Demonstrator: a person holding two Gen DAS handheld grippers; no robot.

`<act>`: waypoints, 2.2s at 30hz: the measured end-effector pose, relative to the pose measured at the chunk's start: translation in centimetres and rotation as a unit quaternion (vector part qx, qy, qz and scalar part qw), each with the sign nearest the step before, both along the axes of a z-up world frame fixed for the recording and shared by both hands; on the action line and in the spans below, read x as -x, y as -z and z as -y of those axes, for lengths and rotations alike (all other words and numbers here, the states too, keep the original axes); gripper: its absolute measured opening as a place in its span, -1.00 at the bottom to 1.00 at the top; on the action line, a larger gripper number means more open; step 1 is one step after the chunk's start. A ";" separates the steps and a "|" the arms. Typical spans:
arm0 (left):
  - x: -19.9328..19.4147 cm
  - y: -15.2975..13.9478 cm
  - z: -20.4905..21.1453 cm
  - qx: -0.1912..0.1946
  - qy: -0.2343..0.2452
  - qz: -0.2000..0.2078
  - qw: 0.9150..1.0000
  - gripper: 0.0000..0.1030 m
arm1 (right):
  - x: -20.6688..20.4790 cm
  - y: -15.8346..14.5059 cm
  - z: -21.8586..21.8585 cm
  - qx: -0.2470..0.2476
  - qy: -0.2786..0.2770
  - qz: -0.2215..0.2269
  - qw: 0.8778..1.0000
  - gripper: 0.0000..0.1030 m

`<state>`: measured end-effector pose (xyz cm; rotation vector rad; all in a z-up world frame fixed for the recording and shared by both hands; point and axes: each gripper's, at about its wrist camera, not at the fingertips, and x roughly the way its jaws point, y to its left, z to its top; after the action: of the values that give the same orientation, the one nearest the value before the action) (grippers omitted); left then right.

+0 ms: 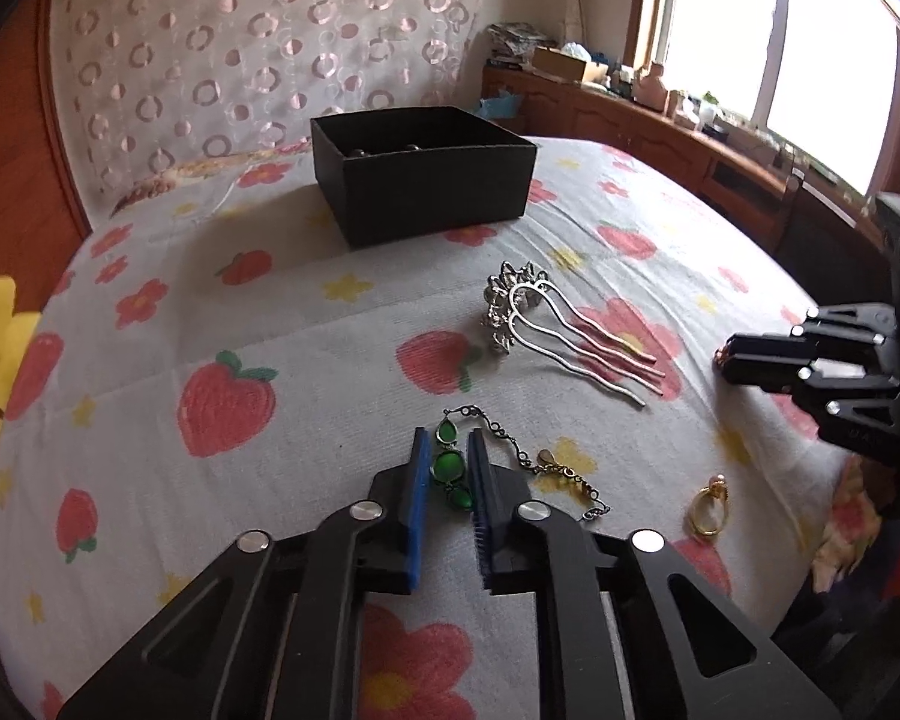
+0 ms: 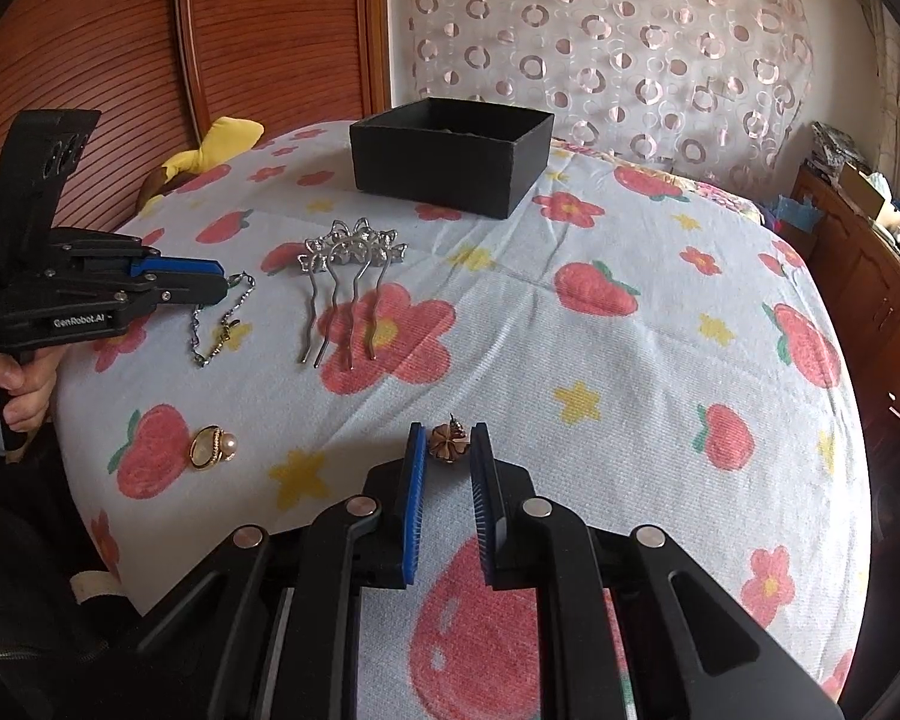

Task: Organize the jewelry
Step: 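Grasp the green-stone chain bracelet with the left tool while the right tool grasps the gold charm, then carry the green bracelet and gold charm into the black box and release both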

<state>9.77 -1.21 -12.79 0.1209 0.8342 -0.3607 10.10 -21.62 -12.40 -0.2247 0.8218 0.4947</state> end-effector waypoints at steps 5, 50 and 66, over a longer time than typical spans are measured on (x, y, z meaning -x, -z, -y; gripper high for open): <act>0.4 -0.1 0.3 -0.001 0.007 0.006 1.000 -0.80 | 0.0 0.0 0.0 0.001 0.000 0.000 1.000 -0.68; -6.5 -13.8 0.7 0.053 0.002 0.153 0.987 -0.80 | -12.1 -9.0 -4.9 -0.046 -0.026 0.093 0.994 -0.69; -11.8 -13.9 0.3 0.019 -0.011 0.133 0.991 -0.80 | -21.0 -6.6 -6.3 -0.051 0.020 0.043 0.998 -0.67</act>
<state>21.61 -1.50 1.13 0.1212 0.5652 -0.3317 31.14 -15.36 -5.77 -0.1350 0.7138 0.4852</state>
